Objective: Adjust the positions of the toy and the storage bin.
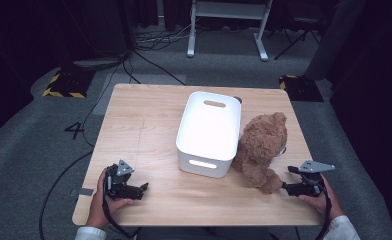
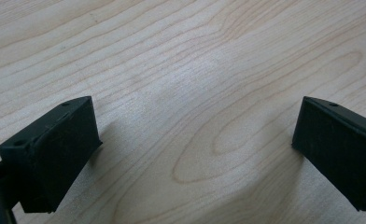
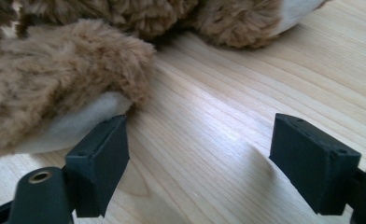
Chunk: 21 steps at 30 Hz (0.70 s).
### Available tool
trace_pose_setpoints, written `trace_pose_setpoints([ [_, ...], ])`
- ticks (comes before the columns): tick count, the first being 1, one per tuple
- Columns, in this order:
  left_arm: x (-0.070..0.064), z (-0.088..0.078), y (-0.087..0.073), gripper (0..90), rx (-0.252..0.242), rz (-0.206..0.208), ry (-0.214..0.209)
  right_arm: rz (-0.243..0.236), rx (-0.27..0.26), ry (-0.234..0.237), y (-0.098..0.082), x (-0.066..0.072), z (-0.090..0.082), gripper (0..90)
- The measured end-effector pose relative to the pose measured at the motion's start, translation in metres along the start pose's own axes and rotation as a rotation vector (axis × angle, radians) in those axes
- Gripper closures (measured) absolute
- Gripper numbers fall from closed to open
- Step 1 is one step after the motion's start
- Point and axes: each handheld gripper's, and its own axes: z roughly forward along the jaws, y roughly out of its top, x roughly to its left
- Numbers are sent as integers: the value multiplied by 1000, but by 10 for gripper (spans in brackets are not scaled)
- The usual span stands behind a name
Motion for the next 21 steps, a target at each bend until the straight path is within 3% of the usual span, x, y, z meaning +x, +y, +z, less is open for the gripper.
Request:
trace_pose_setpoints([
  [11,0,0,0,5,0,0,0,-28,-16,-3,6,7,-12,232],
  [21,0,0,0,5,0,0,0,-16,-99,5,16,15,-25,235],
])
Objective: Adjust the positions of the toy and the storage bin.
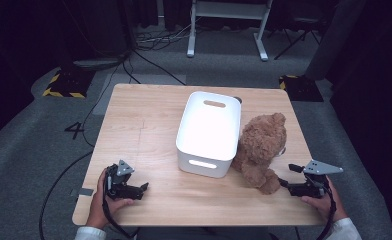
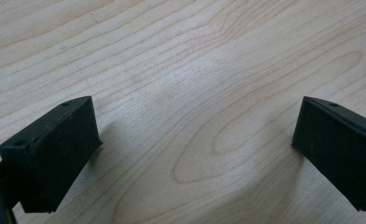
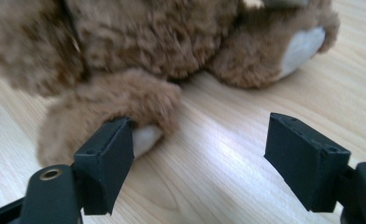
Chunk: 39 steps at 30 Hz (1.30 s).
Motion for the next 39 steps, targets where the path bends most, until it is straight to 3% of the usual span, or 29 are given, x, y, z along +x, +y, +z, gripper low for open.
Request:
trace_pose_setpoints([
  [4,0,0,0,5,0,0,0,-4,-11,-15,6,5,-4,239],
  [9,0,0,0,5,0,0,0,-9,-45,15,15,14,-7,235],
  [18,0,0,0,5,0,0,0,-55,-30,48,22,33,0,219],
  [25,0,0,0,5,-1,0,-1,-51,-7,85,20,38,12,226],
  [28,0,0,0,5,-1,-1,-4,-73,28,75,19,41,21,233],
  [33,1,0,0,8,-1,0,-7,-48,67,54,15,40,36,282],
  [39,1,0,0,8,-2,1,-7,-38,88,31,15,40,41,319],
])
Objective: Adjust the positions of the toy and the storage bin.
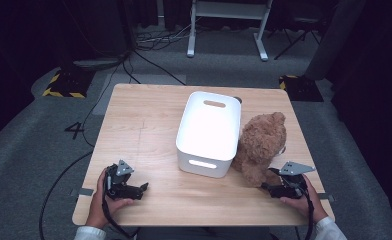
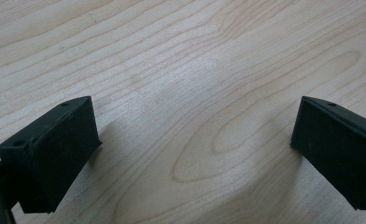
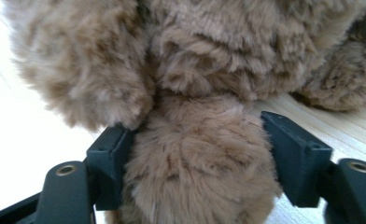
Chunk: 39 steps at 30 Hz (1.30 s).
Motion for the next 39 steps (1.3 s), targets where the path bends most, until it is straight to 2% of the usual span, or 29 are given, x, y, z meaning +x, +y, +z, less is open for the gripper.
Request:
trace_pose_setpoints([
  [3,0,0,0,8,0,1,1,0,6,-3,0,-3,0,382],
  [12,0,0,0,10,0,-2,0,2,6,0,-2,-10,-1,466],
  [19,-1,0,0,18,-4,-10,5,2,3,11,-4,-13,-1,469],
  [24,-4,-1,2,96,-17,-3,-4,-3,-4,23,-6,-14,-1,454],
  [25,-4,-2,2,170,-20,-2,-10,-6,-8,27,-6,-15,-1,451],
  [26,-5,-3,3,177,-26,-2,-20,-6,-9,29,-7,-15,-1,450],
  [29,-7,-6,7,163,-47,-7,-45,-2,-10,35,-7,-16,-1,449],
  [35,-11,-13,16,163,-92,-9,-53,-3,-11,35,-9,-18,-1,446],
  [39,-13,-15,22,163,-91,-2,-44,0,-9,35,-9,-18,-1,441],
])
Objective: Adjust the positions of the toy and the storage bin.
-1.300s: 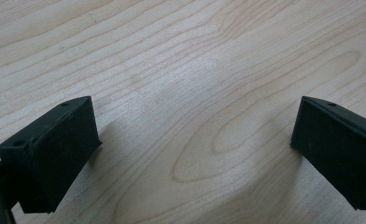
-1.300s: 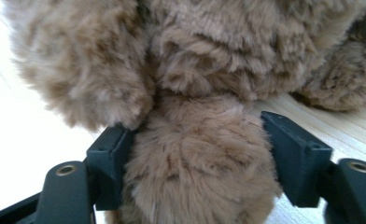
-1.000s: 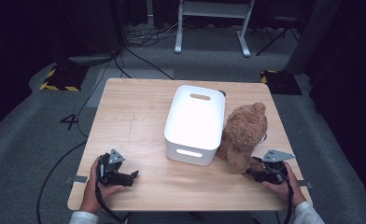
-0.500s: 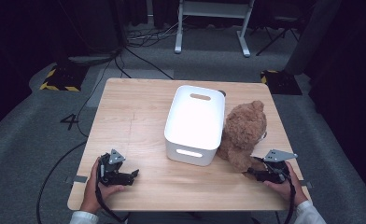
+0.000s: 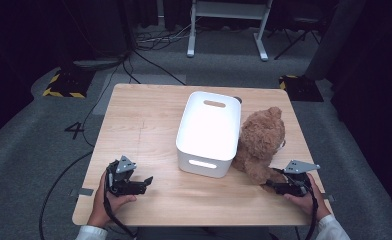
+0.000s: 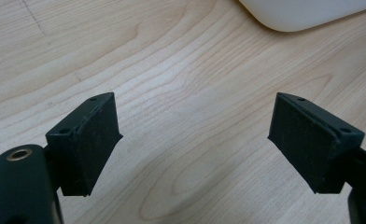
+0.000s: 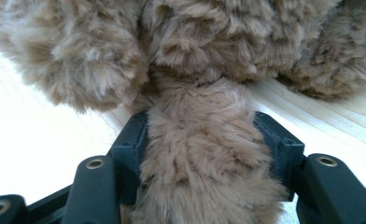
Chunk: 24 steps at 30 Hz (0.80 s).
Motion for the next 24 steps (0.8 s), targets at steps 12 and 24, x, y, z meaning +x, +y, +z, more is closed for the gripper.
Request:
trace_pose_setpoints([
  [12,-4,-13,25,167,-79,12,-13,0,6,2,-1,-1,1,428],
  [24,-10,-23,70,182,-209,-3,-39,-2,5,2,-3,-3,0,429],
])
